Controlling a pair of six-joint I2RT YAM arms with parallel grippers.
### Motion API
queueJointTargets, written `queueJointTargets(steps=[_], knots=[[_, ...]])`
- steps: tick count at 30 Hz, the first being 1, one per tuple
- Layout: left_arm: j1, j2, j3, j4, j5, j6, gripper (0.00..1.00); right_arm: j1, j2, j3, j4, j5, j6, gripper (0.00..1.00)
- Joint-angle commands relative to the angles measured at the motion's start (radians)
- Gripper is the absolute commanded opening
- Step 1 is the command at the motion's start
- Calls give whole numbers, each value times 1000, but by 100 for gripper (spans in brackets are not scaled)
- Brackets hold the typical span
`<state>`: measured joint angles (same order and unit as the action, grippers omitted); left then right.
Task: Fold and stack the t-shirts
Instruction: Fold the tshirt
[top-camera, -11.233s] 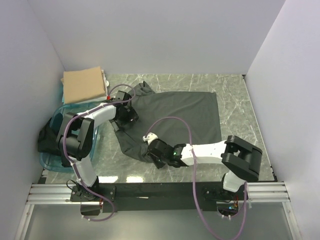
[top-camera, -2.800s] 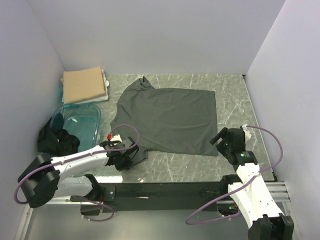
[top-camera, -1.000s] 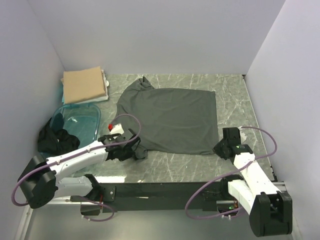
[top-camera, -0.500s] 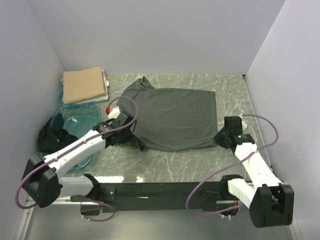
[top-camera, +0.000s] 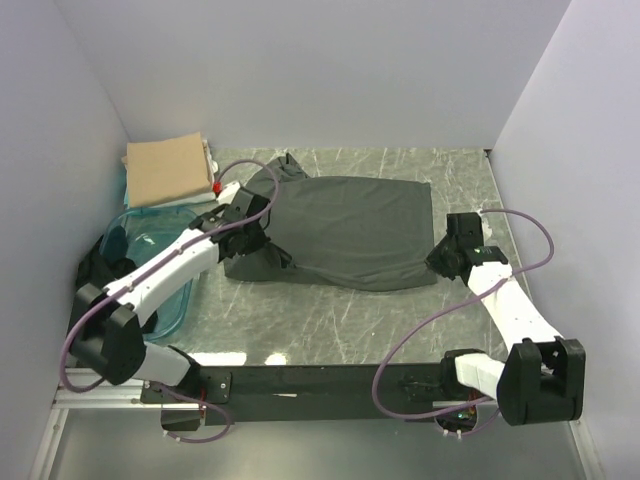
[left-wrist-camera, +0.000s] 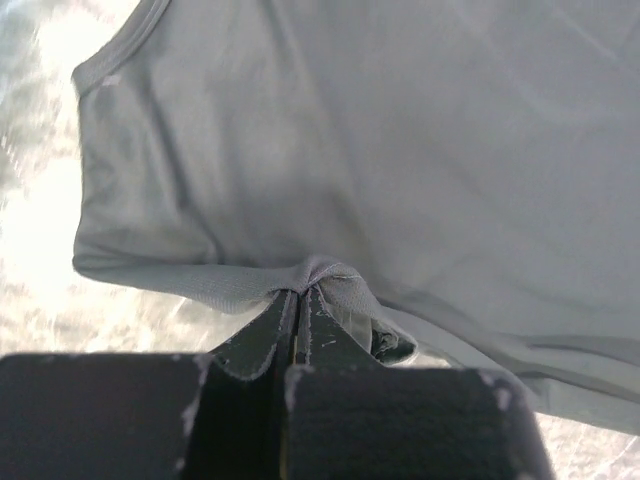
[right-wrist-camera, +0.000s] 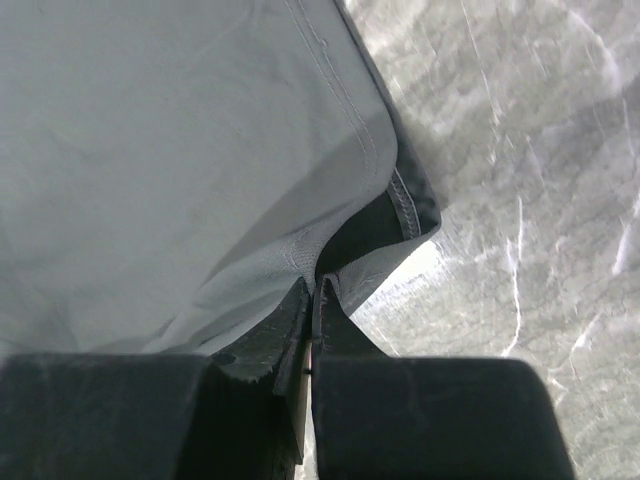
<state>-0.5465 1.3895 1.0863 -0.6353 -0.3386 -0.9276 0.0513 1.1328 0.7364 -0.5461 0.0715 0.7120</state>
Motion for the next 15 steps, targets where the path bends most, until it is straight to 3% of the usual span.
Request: queueJointTargets(steps=[1, 15], knots=[[14, 48, 83, 32, 9, 68, 1, -5, 21, 67, 15, 43, -19, 0], [80, 250, 273, 36, 9, 161, 1, -8, 148, 178, 15, 79, -28, 0]])
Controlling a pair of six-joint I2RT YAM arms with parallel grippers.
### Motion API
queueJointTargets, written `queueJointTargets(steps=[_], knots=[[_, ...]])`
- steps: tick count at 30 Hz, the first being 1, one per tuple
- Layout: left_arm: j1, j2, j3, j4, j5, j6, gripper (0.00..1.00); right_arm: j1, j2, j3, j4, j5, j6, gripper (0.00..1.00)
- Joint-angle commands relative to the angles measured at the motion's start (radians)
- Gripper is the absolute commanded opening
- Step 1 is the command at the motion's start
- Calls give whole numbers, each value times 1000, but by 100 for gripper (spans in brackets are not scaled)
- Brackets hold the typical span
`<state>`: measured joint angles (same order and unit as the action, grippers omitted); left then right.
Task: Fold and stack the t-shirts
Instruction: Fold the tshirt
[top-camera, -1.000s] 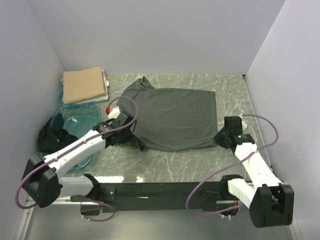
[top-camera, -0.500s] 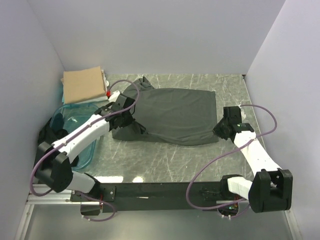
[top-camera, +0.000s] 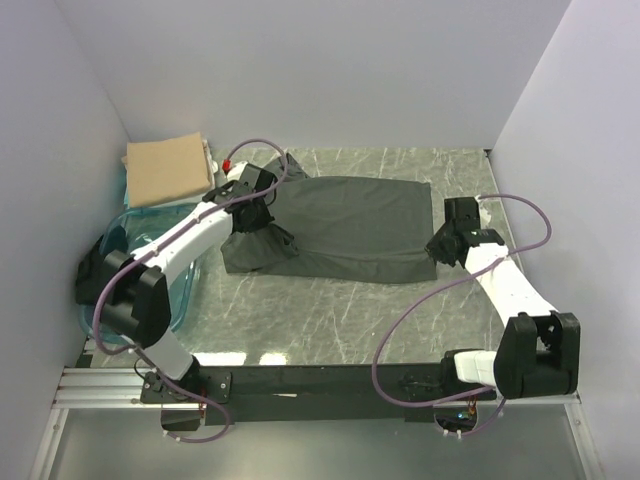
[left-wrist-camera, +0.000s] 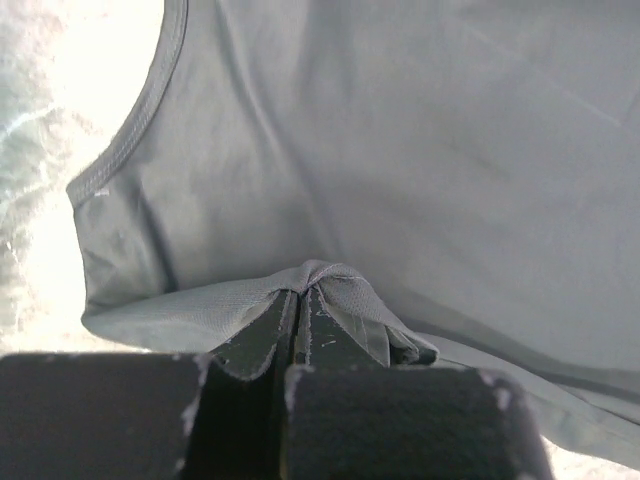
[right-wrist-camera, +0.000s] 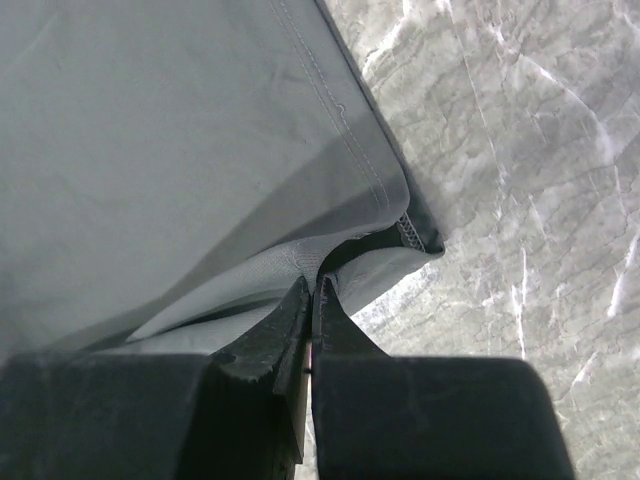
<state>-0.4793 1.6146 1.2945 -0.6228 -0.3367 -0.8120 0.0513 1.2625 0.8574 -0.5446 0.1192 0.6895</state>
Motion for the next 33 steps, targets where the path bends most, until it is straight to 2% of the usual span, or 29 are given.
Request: queueJointTargets(steps=[1, 15, 17, 28, 33], knots=[[16, 34, 72, 24, 10, 59, 1, -11, 24, 61, 15, 33, -7, 0], [38, 243, 261, 67, 42, 252, 1, -25, 172, 158, 18, 71, -16, 0], [44, 266, 270, 113, 76, 296, 1, -30, 193, 167, 29, 89, -27, 0], [54, 464, 439, 136, 166, 461, 1, -34, 270, 196, 61, 131, -48, 1], [56, 528, 488, 184, 172, 530, 1, -33, 284, 187, 66, 145, -51, 1]])
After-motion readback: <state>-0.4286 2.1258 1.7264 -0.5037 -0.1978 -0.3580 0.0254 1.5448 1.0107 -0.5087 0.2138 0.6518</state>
